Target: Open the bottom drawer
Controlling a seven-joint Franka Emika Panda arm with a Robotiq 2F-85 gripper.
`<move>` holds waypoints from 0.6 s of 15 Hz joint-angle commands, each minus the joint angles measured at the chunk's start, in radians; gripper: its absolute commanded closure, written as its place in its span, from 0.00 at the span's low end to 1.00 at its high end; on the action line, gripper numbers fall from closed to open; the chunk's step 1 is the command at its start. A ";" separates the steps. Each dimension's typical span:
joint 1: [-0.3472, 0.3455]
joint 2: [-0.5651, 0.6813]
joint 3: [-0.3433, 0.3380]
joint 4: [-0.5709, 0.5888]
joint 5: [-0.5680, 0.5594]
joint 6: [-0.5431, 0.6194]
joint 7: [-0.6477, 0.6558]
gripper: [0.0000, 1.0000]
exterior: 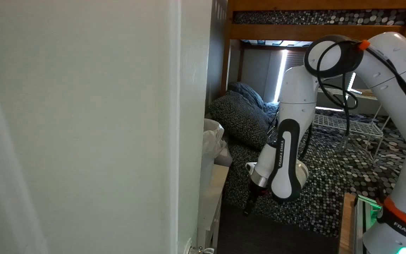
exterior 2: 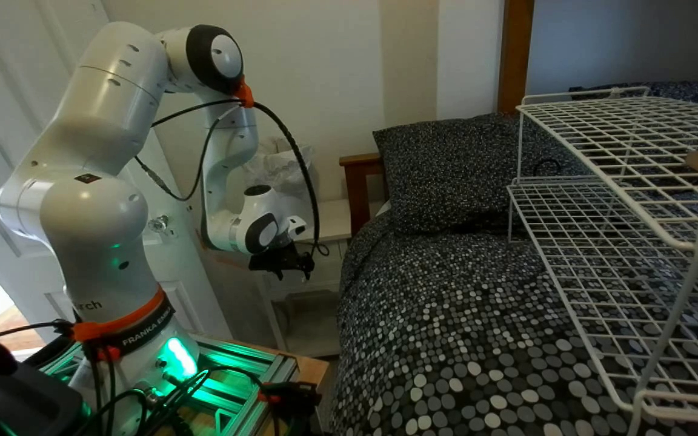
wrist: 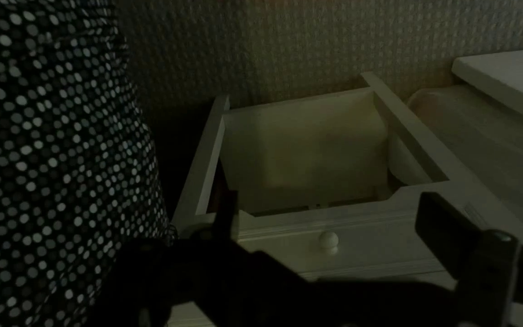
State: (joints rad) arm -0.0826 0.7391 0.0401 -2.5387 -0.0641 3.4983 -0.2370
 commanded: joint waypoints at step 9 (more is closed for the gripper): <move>0.045 0.096 -0.025 0.095 -0.036 0.019 0.037 0.00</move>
State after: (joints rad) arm -0.0490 0.8360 0.0314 -2.4448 -0.0684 3.5196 -0.2337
